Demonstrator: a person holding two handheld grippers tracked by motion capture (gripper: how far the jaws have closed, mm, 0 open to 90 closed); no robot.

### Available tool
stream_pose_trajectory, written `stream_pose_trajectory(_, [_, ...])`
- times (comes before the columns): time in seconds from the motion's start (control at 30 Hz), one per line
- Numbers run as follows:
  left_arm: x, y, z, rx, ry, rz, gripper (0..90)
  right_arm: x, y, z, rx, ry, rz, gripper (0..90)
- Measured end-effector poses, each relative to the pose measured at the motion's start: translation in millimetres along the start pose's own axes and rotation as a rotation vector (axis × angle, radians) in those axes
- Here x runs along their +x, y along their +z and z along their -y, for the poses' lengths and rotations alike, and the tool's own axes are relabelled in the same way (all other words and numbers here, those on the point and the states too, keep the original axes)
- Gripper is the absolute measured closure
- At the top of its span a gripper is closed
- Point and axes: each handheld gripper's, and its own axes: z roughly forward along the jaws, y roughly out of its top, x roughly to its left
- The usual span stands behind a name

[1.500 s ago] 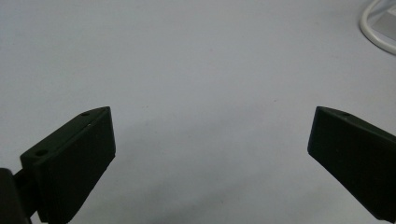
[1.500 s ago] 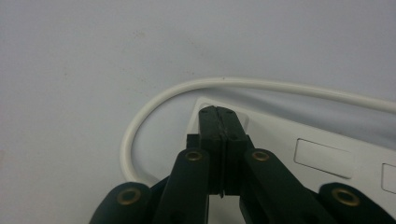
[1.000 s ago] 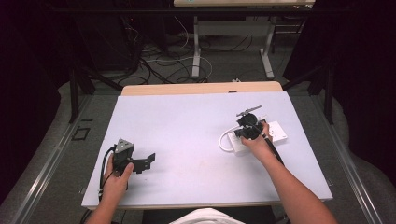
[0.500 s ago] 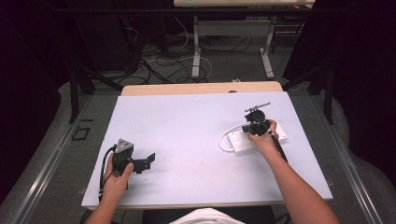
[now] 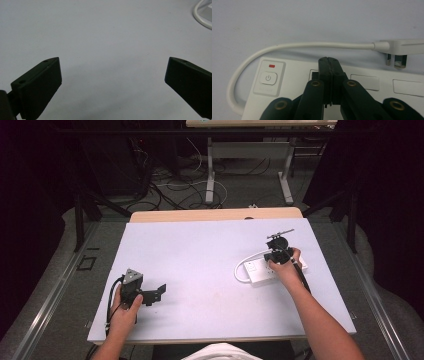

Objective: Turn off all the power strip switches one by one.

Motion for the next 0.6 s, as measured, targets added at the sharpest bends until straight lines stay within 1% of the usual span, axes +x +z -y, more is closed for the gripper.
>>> stream_pose_trajectory(0.07, [0.0, -0.1, 0.0, 0.001, -0.001, 0.001, 0.9, -1.2, 0.2, 0.1, 0.0, 0.001, 0.01, 90.0])
stream_pose_trajectory(0.13, [0.0, -0.2, 0.0, 0.001, -0.001, 0.0, 0.9, -2.1, 0.0, 0.6, 0.004, 0.011, 0.007, 90.0])
stream_pose_trajectory(0.23, [0.0, -0.3, 0.0, 0.001, -0.001, 0.0, 0.9, -3.7, 0.4, 0.9, 0.005, 0.005, 0.01, 90.0])
stream_pose_trajectory(0.57, [-0.1, -0.3, 0.0, -0.003, 0.0, -0.001, 0.9, -5.8, 0.8, 1.6, 0.012, 0.023, 0.016, 90.0])
stream_pose_trajectory(0.6, [-0.4, 0.2, 0.3, -0.011, -0.001, -0.003, 0.9, -6.2, 0.7, 1.7, 0.01, 0.022, 0.017, 90.0])
